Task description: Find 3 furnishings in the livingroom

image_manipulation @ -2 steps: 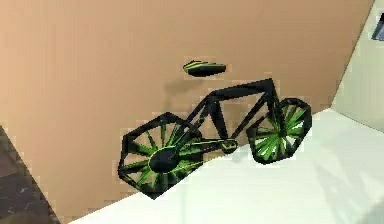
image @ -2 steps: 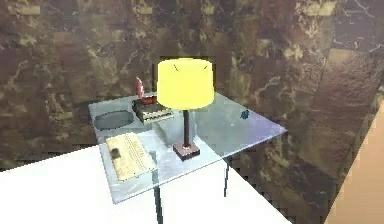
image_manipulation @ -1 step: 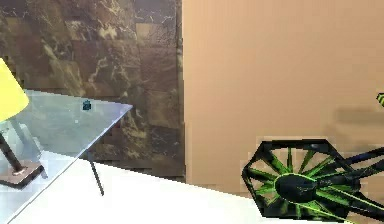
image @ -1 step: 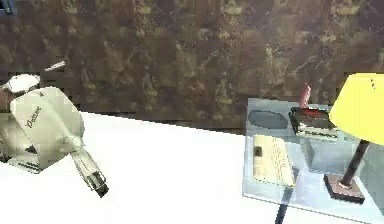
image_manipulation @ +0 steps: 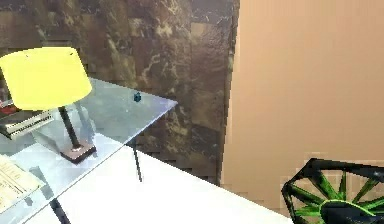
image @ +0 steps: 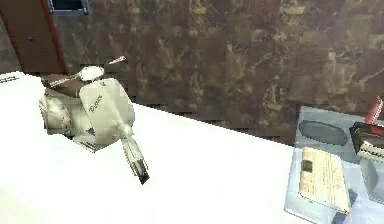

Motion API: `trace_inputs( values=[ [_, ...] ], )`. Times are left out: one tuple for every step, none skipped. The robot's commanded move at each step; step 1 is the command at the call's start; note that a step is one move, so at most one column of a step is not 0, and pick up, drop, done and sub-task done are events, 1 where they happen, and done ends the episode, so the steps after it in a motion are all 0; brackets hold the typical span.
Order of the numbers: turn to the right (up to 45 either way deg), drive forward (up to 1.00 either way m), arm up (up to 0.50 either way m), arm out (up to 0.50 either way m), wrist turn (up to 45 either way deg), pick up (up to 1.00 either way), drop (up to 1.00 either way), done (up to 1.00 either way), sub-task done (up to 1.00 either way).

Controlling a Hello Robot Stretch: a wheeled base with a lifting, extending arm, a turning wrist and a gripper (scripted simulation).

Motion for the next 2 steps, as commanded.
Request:
trace_inputs(
  values=[
    [-3.0, 0.0, 0.0, 0.0, 0.0, 0.0, 0.0, 0.0, 0.0],
    [-12.0, 0.0, 0.0, 0.0, 0.0, 0.0, 0.0, 0.0, 0.0]
  ],
)
